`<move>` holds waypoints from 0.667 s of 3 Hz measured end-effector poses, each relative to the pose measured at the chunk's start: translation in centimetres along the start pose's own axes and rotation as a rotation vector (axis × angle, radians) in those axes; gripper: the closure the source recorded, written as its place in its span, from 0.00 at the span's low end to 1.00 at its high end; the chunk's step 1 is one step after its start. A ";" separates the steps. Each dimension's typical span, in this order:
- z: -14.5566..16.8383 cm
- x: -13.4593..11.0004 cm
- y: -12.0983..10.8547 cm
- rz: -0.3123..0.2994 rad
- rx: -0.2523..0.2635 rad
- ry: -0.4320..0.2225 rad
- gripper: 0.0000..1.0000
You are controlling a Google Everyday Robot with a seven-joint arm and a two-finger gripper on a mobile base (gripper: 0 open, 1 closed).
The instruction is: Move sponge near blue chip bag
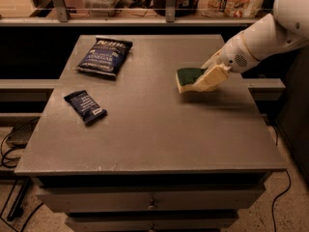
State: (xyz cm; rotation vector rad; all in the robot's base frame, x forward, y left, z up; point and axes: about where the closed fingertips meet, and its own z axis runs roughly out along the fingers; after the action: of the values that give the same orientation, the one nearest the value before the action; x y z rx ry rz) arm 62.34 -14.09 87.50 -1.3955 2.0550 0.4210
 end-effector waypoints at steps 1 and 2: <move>0.0 0.0 0.0 0.000 0.000 0.000 1.00; 1.8 -1.1 -0.6 0.047 -0.005 -0.057 1.00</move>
Offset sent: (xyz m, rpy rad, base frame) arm 0.0438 0.0419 -0.0162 0.2090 0.0184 -0.0966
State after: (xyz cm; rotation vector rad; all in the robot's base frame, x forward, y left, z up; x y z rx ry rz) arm 63.74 -12.52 86.83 -1.3252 2.0454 0.4804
